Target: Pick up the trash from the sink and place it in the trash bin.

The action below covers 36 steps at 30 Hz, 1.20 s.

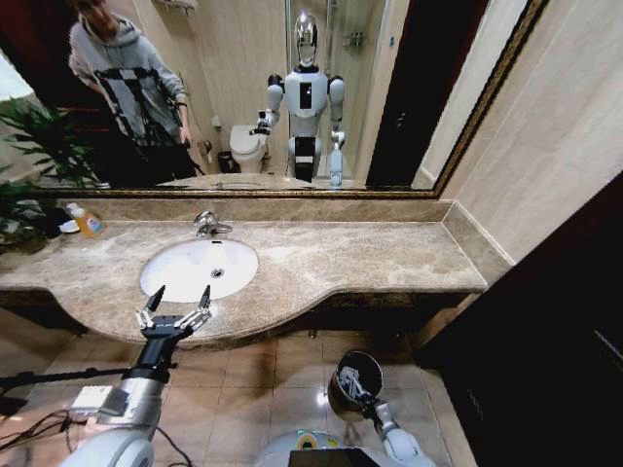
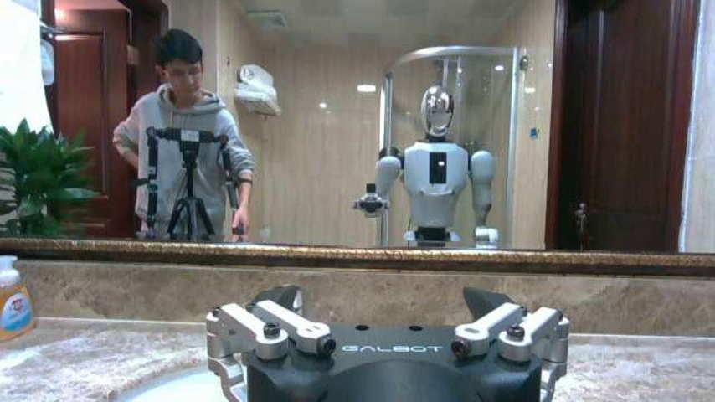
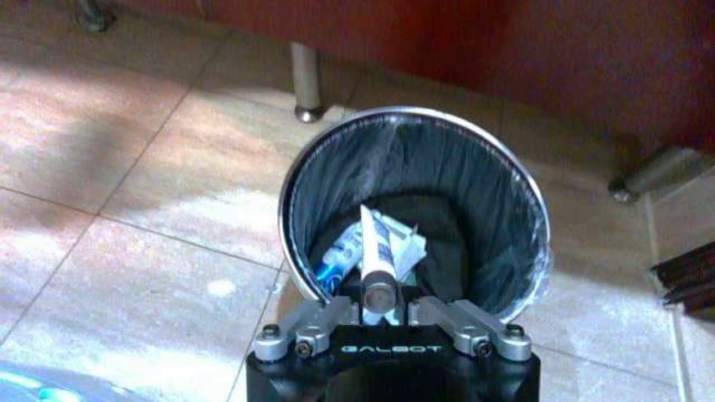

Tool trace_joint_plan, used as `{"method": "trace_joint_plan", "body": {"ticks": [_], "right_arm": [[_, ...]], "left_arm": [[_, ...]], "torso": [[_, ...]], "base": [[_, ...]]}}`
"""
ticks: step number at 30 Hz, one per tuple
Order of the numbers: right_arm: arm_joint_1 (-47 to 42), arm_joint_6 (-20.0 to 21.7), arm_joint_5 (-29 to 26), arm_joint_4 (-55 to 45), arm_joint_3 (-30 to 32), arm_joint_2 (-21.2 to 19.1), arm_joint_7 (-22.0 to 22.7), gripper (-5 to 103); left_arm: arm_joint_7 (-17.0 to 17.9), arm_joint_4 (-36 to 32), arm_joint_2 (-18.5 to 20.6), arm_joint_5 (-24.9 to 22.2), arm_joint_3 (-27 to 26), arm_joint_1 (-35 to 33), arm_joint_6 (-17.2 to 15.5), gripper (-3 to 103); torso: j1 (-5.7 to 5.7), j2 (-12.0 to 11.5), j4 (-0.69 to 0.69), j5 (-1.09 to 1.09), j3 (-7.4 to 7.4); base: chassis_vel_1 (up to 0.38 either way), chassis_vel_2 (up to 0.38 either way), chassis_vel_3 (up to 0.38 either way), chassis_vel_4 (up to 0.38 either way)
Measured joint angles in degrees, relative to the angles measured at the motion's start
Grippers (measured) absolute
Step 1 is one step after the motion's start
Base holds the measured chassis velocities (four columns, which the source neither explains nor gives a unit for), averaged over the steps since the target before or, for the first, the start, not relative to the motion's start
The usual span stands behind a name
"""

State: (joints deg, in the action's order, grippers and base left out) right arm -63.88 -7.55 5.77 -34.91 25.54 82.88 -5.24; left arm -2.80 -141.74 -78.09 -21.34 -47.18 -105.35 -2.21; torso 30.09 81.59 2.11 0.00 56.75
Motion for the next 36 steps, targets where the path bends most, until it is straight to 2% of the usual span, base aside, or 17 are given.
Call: {"method": "trace_joint_plan", "body": {"ticks": [3,6,13,15,16,17,19,20,23,25,27,28,31,34,36], "right_arm": [[5.03,-0.91,0.08,7.92,0.21,0.38,-0.89,17],[7.28,-0.75,0.24,10.51,0.4,0.68,-0.97,17],[9.6,1.08,1.1,11.33,0.43,0.88,-1.5,17],[9.89,1.3,1.51,11.66,0.5,0.95,-1.46,14],[9.97,1.62,1.69,11.81,0.54,1.05,-1.2,23],[9.94,1.79,1.64,11.79,0.54,1.09,-1.21,23],[9.63,1.91,1.15,11.35,0.53,1.09,-1.71,33],[9.63,1.91,1.15,11.35,0.53,1.09,-1.71,33],[9.12,1.92,0.81,10.51,0.56,1.11,-1.85,51],[8.94,1.88,0.76,10.17,0.6,1.14,-1.85,51],[8.52,1.75,0.69,9.49,0.64,1.18,-1.84,61],[8.52,1.75,0.69,9.49,0.64,1.18,-1.84,61],[7.09,1.87,-0.67,7.02,0.68,1.04,-3.44,78],[5.89,2.69,-1.94,4.96,0.64,0.83,-4.72,83],[5.05,2.95,-2.15,3.76,0.71,0.78,-5.06,93]], "left_arm": [[0.0,0.0,0.0,0.0,0.0,0.0,0.0,100],[0.0,0.0,0.0,0.0,0.0,0.0,0.0,100],[0.0,0.0,0.0,0.0,0.0,0.0,0.0,100],[0.0,0.0,0.0,0.0,0.0,0.0,0.0,100],[0.0,0.0,0.0,0.0,0.0,0.0,0.0,100],[0.0,0.0,0.0,0.0,0.0,0.0,0.0,100],[0.0,0.0,0.0,0.0,0.0,0.0,0.0,100],[0.0,0.0,0.0,0.0,0.0,0.0,0.0,100],[0.0,0.0,0.0,0.0,0.0,0.0,0.0,100],[0.0,0.0,0.0,0.0,0.0,0.0,0.0,100],[0.0,0.0,0.0,0.0,0.0,0.0,0.0,100],[0.0,0.0,0.0,0.0,0.0,0.0,0.0,100],[0.0,0.0,0.0,0.0,0.0,0.0,0.0,100],[0.0,0.0,0.0,0.0,0.0,0.0,0.0,100],[0.0,0.0,0.0,0.0,0.0,0.0,0.0,100]], "torso": [[0.0,0.0,0.0,-0.01,0.0],[0.0,0.0,0.0,0.0,0.0],[0.0,0.0,0.0,-0.01,0.0],[0.0,0.0,0.0,-0.01,0.0],[0.0,0.0,0.0,-0.01,0.0],[0.0,0.0,0.0,0.0,0.0],[0.0,0.0,0.0,-0.01,0.0],[0.0,0.0,0.0,-0.01,0.0],[0.0,0.01,-0.01,-0.01,0.0],[0.0,0.01,0.0,-0.01,-0.01],[0.0,0.01,-0.01,0.0,-0.01],[0.0,0.01,-0.01,0.0,-0.01],[-0.01,0.01,0.0,0.0,-0.01],[-0.01,0.01,-0.01,-0.01,-0.01],[-0.01,0.01,-0.01,-0.01,-0.01]], "base": [[0.0,0.0,0.0,0.0],[0.0,0.0,0.0,0.0],[0.0,0.0,0.0,0.0],[0.0,0.0,0.0,0.0],[0.0,0.0,0.0,0.0],[0.0,0.0,0.0,0.0],[0.0,0.0,0.0,0.0],[0.0,0.0,0.0,0.0],[0.0,0.0,0.0,0.0],[0.0,0.0,0.0,0.0],[0.0,0.0,0.0,0.0],[0.0,0.0,0.0,0.0],[0.0,0.0,0.0,0.0],[0.0,0.0,0.0,0.0],[0.0,0.0,0.0,0.0]]}}
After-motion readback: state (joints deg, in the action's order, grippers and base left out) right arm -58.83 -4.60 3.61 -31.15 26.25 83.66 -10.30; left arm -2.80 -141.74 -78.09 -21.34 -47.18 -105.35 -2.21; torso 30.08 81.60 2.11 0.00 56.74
